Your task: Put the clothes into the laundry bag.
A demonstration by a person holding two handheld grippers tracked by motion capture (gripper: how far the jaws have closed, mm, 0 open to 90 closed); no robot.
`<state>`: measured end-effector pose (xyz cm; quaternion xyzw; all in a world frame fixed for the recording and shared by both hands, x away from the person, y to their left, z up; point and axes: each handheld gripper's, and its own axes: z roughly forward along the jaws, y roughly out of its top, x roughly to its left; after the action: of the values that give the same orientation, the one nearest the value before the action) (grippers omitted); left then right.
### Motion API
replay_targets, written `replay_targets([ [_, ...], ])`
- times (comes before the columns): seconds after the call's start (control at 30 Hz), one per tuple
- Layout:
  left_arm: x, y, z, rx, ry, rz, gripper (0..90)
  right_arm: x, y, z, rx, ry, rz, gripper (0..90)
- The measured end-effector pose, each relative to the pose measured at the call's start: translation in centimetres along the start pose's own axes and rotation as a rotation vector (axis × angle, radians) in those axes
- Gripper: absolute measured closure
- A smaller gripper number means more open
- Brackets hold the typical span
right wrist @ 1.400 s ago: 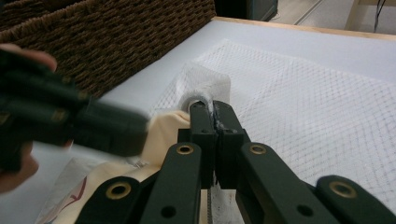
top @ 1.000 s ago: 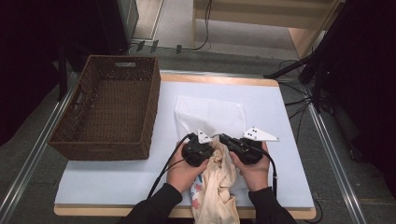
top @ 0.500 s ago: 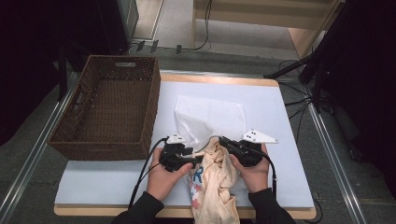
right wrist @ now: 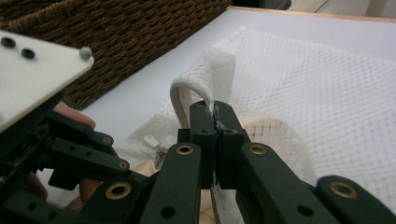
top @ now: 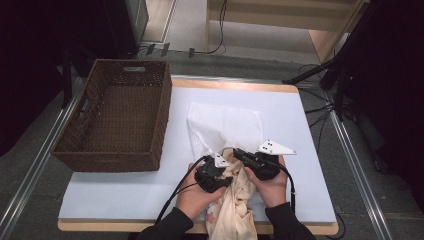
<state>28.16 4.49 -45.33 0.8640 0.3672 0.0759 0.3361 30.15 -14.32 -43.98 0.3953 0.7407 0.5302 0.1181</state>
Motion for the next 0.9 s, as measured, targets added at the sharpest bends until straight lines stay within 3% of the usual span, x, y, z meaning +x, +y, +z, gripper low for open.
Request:
replay_targets([
  [0.07, 0.2, 0.3, -0.6, -0.048, -0.039, -0.029, 80.8, 0.4, 0.0, -0.1, -0.003, 0.005, -0.014, 89.0],
  [0.13, 0.8, 0.7, -1.3, -0.111, -0.073, -0.092, 81.8, 0.9, 0.3, -0.3, -0.007, 0.012, -0.030, 89.0],
  [0.2, 1.3, 1.2, -1.9, -0.167, -0.028, -0.111, 82.0, 1.4, 0.6, -0.6, -0.023, 0.013, -0.039, 89.0],
  [0.33, 3.0, 1.8, -1.8, -0.279, 0.083, -0.186, 82.4, 1.9, 1.3, -1.3, -0.050, 0.015, -0.055, 89.0],
  [0.4, 3.6, 1.9, -0.8, -0.264, 0.103, -0.182, 81.9, 1.8, 1.3, -1.3, -0.048, 0.013, -0.059, 89.0],
  [0.47, 4.5, 2.0, 0.8, -0.166, 0.022, -0.196, 75.5, 1.5, 1.0, -1.0, -0.030, 0.007, -0.051, 89.0],
  [0.53, 4.5, 1.9, 0.5, -0.176, 0.026, -0.175, 65.5, 0.9, 0.6, -0.7, -0.020, -0.001, -0.038, 89.0],
  [0.63, 4.2, 1.9, -1.3, -0.220, -0.016, -0.187, 37.4, 0.1, 0.2, -0.6, -0.012, -0.013, -0.012, 89.0],
  [0.77, 2.4, 1.8, -3.4, -0.246, -0.084, -0.115, 22.2, -0.6, 0.2, -0.7, -0.021, -0.019, 0.006, 89.0],
  [0.83, 1.3, 1.7, -3.1, -0.212, -0.094, -0.073, 19.3, -0.6, 0.2, -0.6, -0.018, -0.019, 0.007, 89.0],
  [0.9, 0.4, 1.7, -1.7, -0.130, -0.061, -0.034, 15.0, -0.5, 0.2, -0.5, -0.020, -0.019, 0.003, 89.0],
])
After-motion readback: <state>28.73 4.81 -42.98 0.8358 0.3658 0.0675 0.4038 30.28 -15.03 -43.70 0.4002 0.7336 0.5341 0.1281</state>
